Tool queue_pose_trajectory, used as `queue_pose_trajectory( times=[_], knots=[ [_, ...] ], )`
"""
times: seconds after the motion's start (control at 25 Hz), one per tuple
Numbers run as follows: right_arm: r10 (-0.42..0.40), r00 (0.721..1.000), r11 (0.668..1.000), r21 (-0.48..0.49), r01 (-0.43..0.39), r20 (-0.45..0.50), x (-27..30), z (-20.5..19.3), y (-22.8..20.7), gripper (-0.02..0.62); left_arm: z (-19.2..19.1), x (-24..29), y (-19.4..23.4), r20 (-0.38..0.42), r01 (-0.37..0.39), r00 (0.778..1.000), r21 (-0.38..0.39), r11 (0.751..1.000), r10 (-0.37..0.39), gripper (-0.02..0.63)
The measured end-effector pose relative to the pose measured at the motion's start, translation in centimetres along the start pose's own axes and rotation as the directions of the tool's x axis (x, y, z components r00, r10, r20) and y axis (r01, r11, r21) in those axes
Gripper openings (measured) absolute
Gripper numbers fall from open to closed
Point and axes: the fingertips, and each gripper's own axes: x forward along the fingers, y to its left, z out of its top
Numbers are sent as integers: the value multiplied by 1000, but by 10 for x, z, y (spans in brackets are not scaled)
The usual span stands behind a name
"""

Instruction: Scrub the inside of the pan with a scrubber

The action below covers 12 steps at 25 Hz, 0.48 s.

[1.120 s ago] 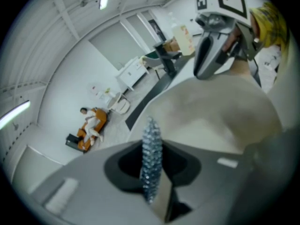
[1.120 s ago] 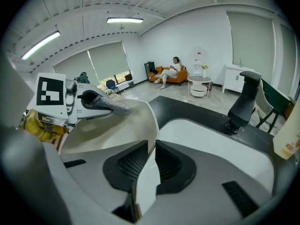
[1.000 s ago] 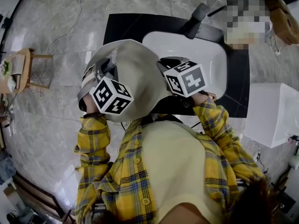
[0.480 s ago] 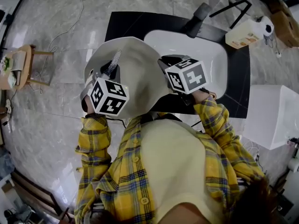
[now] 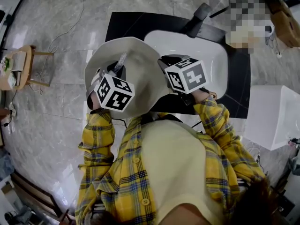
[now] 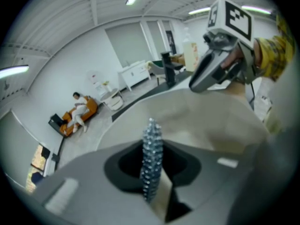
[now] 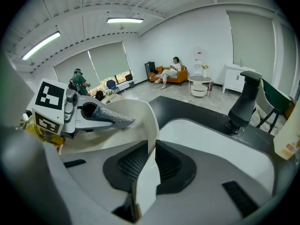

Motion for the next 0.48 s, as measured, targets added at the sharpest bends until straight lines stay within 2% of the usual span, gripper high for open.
queue_pose_trajectory(
  times=[0.28, 0.48],
  knots=[
    [-8, 1000, 1000, -8, 8, -5, 0, 1, 1, 17, 5, 6, -10, 5, 34, 999, 15, 999, -34, 86],
    [-7, 1000, 1000, -8, 7, -5, 0, 1, 1, 17, 11, 6, -24, 10, 87, 996, 52, 995, -88, 86]
  ],
)
